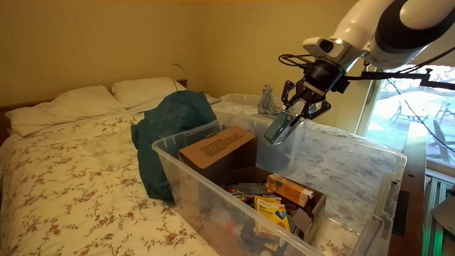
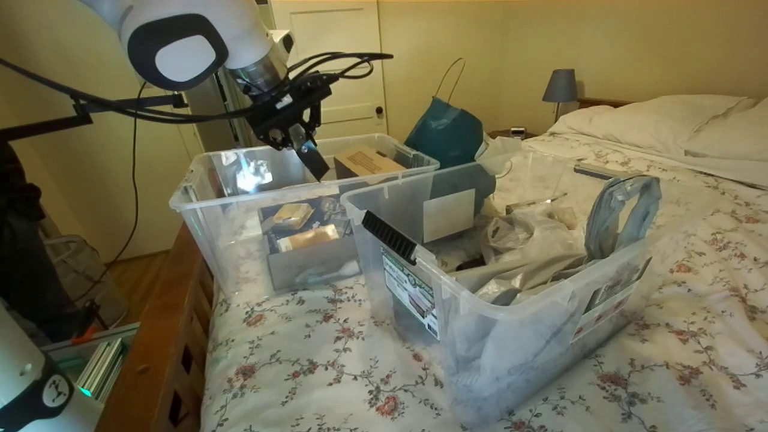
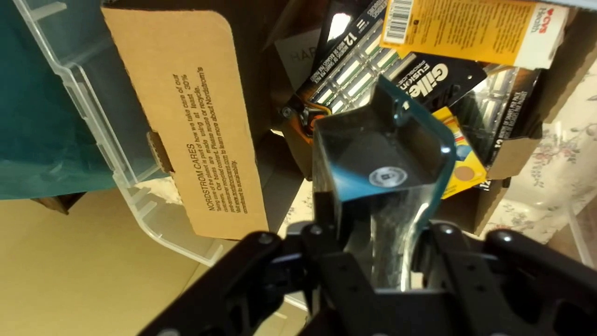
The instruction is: Move the black item in a white package from the tote on the right to the one on the left
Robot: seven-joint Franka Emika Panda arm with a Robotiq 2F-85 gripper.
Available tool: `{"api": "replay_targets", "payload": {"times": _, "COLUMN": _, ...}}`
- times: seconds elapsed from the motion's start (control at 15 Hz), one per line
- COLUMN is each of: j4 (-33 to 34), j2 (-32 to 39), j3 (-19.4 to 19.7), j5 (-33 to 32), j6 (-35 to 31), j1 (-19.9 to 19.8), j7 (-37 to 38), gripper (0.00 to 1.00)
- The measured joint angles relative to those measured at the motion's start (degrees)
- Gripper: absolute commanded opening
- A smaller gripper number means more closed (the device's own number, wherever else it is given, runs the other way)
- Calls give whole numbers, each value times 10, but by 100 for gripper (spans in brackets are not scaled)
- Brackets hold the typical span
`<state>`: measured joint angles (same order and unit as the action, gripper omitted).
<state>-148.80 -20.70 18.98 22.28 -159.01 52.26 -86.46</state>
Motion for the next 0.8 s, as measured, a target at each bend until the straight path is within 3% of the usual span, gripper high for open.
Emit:
{"api": "replay_targets", "payload": {"times": 0.27, "j4": 0, "j2": 15, "j3": -29, "j5": 1, "j6": 0, "j1": -12, "j7": 0, "gripper": 11}}
{"api": "replay_targets", "payload": {"times": 0.6, "j4": 5, "j2": 65, "j3": -98, "j5": 2, "j6": -11, "j1": -25, "j7": 19, "gripper": 11}}
{"api": "replay_targets", "payload": {"times": 0.8, "j4": 12, "j2": 108, "j3": -143, "j5": -5, "j6": -55, "j1": -52, "j7": 48, "gripper": 11}}
